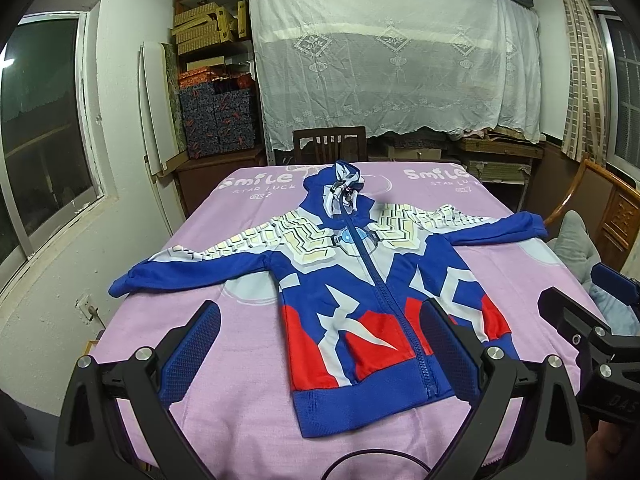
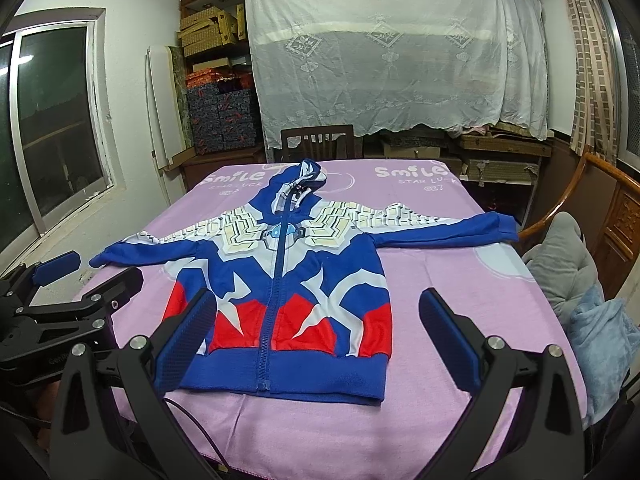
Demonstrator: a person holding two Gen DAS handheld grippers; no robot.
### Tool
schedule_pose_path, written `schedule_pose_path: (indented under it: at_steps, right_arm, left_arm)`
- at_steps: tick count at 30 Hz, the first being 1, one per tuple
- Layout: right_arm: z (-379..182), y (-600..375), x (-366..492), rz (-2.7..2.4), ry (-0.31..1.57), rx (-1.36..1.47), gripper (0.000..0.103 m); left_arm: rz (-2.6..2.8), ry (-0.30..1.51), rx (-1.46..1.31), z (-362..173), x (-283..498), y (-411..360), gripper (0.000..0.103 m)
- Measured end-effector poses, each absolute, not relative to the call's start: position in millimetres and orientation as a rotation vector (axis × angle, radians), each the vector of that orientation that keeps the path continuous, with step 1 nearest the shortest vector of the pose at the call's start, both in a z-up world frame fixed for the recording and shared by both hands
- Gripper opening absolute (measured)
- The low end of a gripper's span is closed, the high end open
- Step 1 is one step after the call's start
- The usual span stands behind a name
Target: Fold large clothes
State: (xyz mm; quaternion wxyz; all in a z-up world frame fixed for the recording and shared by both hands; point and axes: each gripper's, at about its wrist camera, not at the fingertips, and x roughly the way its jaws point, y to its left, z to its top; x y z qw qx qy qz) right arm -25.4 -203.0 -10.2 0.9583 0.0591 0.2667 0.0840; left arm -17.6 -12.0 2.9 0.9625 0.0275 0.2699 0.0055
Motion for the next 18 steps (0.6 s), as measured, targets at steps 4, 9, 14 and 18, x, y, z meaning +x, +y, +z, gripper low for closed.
schedule_pose_path:
  at_steps: [4, 9, 14, 18]
  right_arm:
    - [-10.3, -202.7, -25.9, 0.171, 0.541, 0.12, 0.099]
    - [-10.0, -201.8, -25.9, 0.17, 0.539, 0.119, 0.099]
    - [-9.7, -201.8, -26.3, 0.174, 0.541, 0.121, 0.099]
    - [-8.5, -199.6, -27.0, 0.178, 0.542, 0.113, 0.099]
  left_arm:
    - [0.011, 0.547, 0.057, 2.1, -18.0, -11.6, 0.1]
    - [0.011, 0.547, 0.057, 2.4, -17.7, -12.3, 0.1]
    - [0.012, 0.548, 0.057, 2.6, -17.7, -12.7, 0.1]
    - [0.012, 0.548, 0.057, 2.6, -17.7, -13.2, 0.1]
